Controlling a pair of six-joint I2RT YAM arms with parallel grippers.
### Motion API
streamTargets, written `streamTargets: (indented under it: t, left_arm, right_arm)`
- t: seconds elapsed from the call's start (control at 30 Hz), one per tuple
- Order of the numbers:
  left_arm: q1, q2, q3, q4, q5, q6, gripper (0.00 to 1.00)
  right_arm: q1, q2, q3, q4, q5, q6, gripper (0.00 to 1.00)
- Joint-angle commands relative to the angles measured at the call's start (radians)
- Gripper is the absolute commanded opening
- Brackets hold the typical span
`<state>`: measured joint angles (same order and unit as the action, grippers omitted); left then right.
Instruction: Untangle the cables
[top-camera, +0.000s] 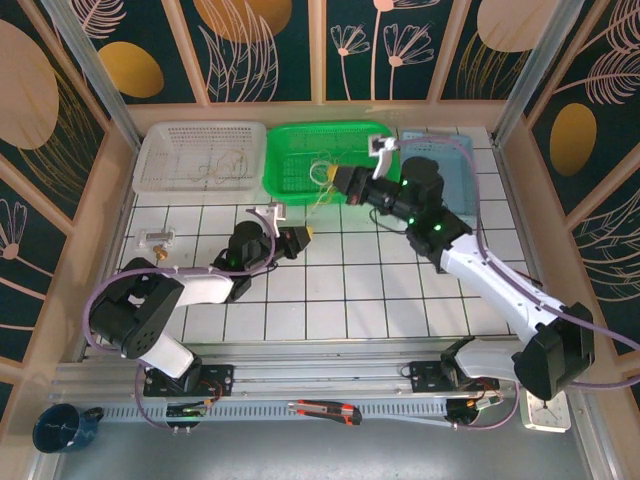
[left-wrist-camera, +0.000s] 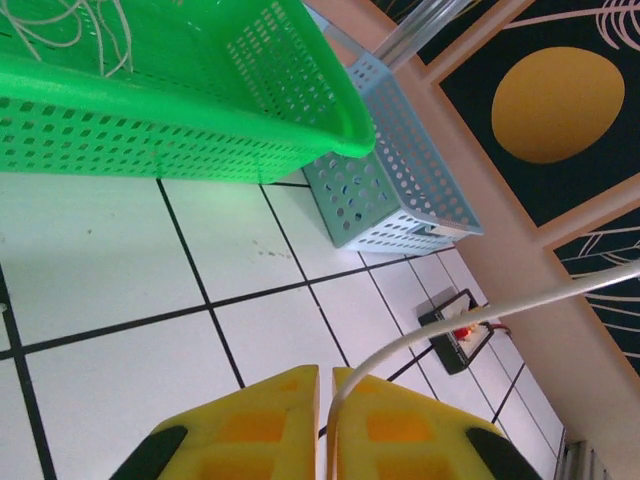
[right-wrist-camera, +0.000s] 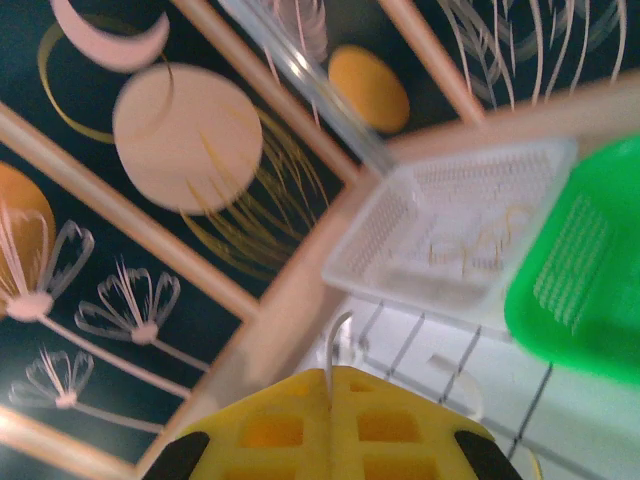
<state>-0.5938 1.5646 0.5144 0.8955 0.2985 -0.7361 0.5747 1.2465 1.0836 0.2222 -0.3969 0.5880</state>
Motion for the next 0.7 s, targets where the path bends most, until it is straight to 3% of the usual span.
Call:
streamTargets:
  t: [0.0, 0.2, 0.3, 0.47, 0.67]
  left_arm:
    - [0.008, 0.005, -0.072, 0.073, -0.024, -0.013, 0.1]
    - [0.008, -0.029, -0.147, 0.094, -0.039, -0.023, 0.0]
    - [0.008, -0.07, -0.154, 0.081, -0.052, -0.014, 0.0]
    - [0.008, -0.189, -0.149, 0.032, -0.109, 0.001, 0.0]
    - [0.012, -0.365, -0.024, -0.161, -0.188, 0.08, 0.0]
  right_arm:
    - [-0.099, -0.01, 0.102, 0.079, -0.054, 0.055, 0.0]
    - [-0.175, 0.063, 0.211, 0.08, -0.072, 0.064, 0.0]
    - [-0.189, 0.1, 0.205, 0.086, -0.082, 0.062, 0.0]
    - [-0.191, 0.088, 0.104, 0.125, -0.081, 0.076, 0.0]
    - [-0.182, 0.001, -0.166, 0.123, -0.024, 0.064, 0.01]
